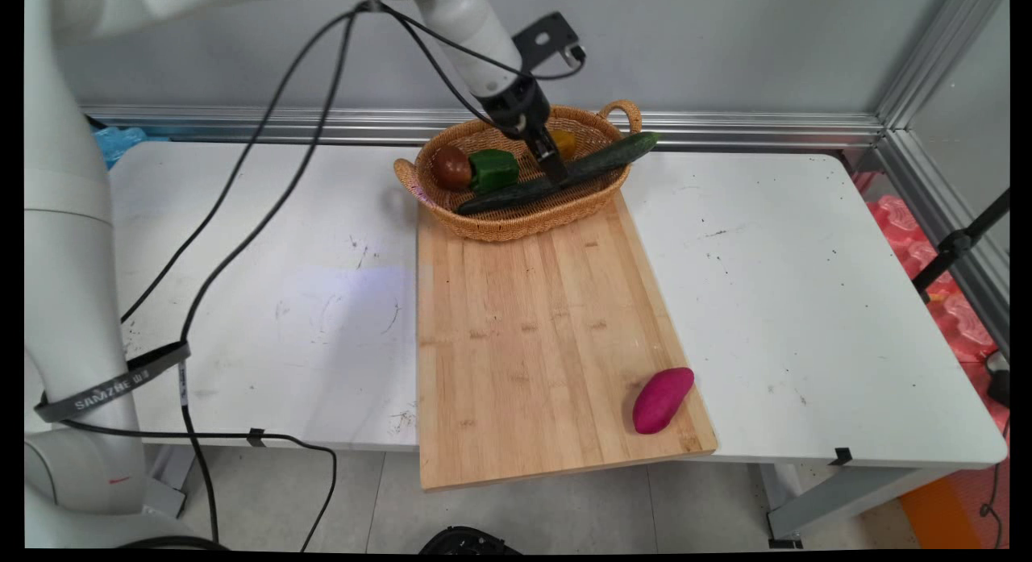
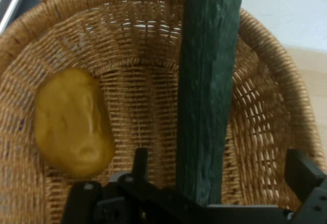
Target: Pick up the cucumber from the vegetable basket
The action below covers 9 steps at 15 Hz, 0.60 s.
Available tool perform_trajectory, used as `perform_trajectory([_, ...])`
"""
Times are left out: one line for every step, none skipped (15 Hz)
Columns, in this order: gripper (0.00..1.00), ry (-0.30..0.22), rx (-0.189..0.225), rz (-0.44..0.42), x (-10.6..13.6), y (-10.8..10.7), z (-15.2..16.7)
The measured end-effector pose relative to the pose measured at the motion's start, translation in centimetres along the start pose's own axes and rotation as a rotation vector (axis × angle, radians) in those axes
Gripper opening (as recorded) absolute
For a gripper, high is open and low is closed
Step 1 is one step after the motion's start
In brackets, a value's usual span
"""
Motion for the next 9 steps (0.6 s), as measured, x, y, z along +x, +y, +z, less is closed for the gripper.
perform_trajectory([1.0, -0.008, -0.002, 0.006, 0.2, 0.0, 0.8])
perform_trajectory([1.0, -0.017, -0.003, 0.013, 0.4, -0.1, 1.5])
perform_trajectory([1.0, -0.025, -0.005, 0.021, 0.6, -0.1, 2.3])
perform_trajectory([1.0, -0.031, -0.006, 0.028, 0.8, -0.2, 2.8])
perform_trajectory([1.0, -0.036, -0.008, 0.035, 0.9, -0.2, 3.2])
perform_trajectory([0.0, -0.04, -0.01, 0.042, 1.0, -0.3, 3.6])
perform_trajectory([0.0, -0.044, -0.013, 0.051, 1.1, -0.3, 3.8])
perform_trajectory([0.0, -0.046, -0.015, 0.057, 1.2, -0.4, 3.9])
perform_trajectory([0.0, -0.049, -0.017, 0.065, 1.2, -0.5, 3.9])
